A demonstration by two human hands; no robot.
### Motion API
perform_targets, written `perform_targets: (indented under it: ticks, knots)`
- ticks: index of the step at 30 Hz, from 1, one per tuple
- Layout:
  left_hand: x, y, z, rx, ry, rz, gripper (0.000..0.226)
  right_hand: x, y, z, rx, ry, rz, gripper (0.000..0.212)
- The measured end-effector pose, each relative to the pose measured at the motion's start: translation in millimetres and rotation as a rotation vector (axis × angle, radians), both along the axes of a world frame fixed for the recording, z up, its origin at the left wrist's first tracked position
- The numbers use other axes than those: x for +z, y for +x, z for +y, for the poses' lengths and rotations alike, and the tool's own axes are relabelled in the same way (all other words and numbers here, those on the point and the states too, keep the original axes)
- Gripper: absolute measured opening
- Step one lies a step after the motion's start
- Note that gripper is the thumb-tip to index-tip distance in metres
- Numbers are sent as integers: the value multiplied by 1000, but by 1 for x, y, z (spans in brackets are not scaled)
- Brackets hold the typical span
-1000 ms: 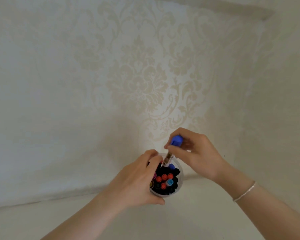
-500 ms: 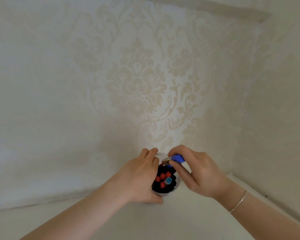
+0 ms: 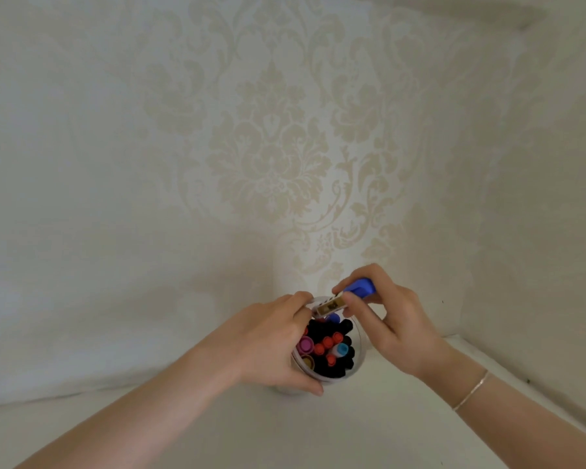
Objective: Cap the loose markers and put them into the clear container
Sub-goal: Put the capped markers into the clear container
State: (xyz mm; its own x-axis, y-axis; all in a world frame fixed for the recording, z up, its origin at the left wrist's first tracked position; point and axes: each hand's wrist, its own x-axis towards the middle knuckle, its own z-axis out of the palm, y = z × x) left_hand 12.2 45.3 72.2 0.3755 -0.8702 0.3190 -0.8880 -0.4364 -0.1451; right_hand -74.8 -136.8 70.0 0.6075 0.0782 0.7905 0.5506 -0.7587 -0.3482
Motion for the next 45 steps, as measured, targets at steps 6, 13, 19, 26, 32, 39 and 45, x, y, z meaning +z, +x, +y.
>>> perform_targets:
  ticks: [6, 13, 19, 26, 32, 39, 45]
  knots:
    - [4, -2, -6, -46, 48, -28, 95, 7, -1, 3, -65, -210, -1, 23]
    - [2, -2, -2, -51, 67, -14, 97, 9, -5, 1, -21, -79, 96, 21]
    - [0, 7, 9, -60, 13, 114, 89, 15, -4, -3, 65, 296, 203, 10]
    - [-1, 3, 12, -22, 7, 57, 81, 7, -6, 1, -110, -104, -118, 20]
    - [-9, 1, 9, 59, 35, -5, 99, 9, -2, 13, 48, 177, 56, 26]
    - [-6, -5, 2, 45, -66, 230, 81, 15, -9, 10, 21, 110, -232, 19]
    - [-2, -1, 5, 6, -73, 332, 68, 9, -8, 12, 12, -94, -147, 22]
